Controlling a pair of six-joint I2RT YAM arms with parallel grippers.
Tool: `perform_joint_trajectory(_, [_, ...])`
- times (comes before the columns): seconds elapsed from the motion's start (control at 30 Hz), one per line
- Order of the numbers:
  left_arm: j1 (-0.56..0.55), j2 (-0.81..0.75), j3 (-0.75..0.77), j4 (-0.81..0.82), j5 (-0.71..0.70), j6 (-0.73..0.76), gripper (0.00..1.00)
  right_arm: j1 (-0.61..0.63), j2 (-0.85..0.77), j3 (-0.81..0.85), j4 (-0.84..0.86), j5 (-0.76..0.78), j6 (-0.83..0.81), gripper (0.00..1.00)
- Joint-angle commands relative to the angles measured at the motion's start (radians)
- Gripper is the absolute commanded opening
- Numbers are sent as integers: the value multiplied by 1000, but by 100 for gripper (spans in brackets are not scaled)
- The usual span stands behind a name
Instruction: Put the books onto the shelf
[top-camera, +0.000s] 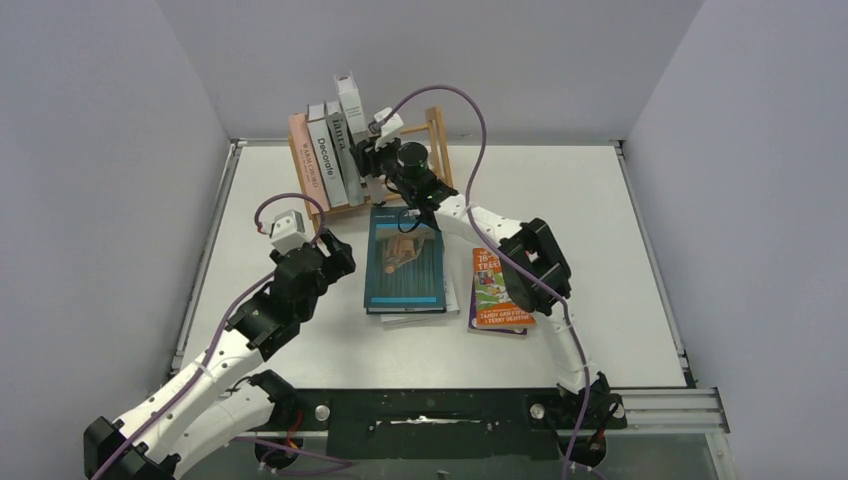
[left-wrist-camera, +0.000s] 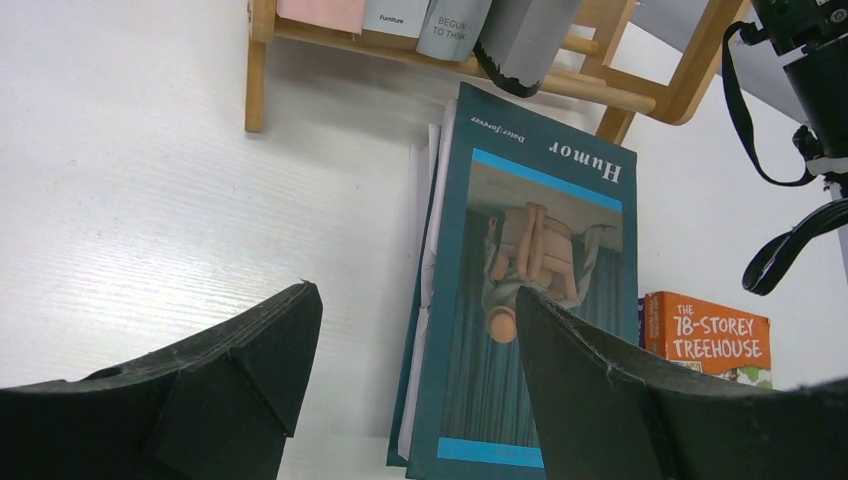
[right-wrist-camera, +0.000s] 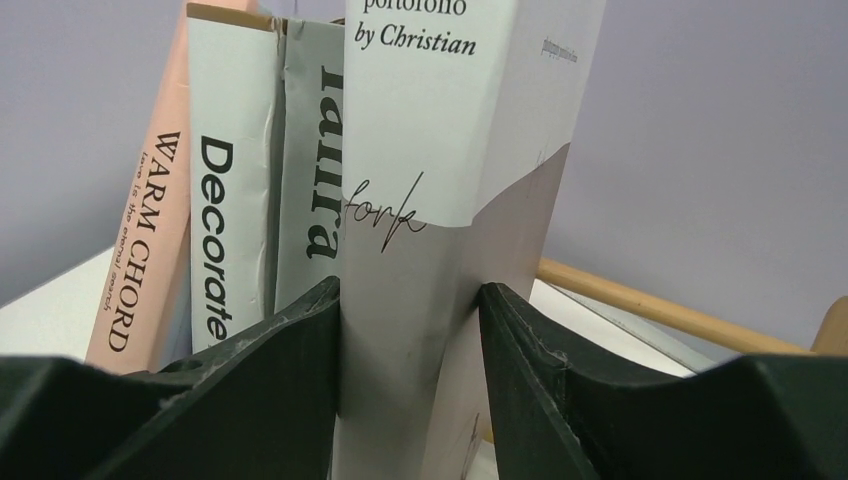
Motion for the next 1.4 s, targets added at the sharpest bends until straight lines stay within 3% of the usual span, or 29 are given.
perform_joint_trajectory(0.0, [9,-11,5,64,12,-7,71,43,-48,-24,-24,16,-105,48])
perform_joint_trajectory(0.33, [10,-12,3,62,18,-9,71,47,-66,-59,14,57,-102,73])
perform_joint_trajectory(0.7, [14,-11,4,64,24,-10,71,44,-139,-154,82,68,-78,76])
perform_joint_trajectory(1.37, [21,25,5,80,61,-8,71,35,-458,-450,138,99,-16,80])
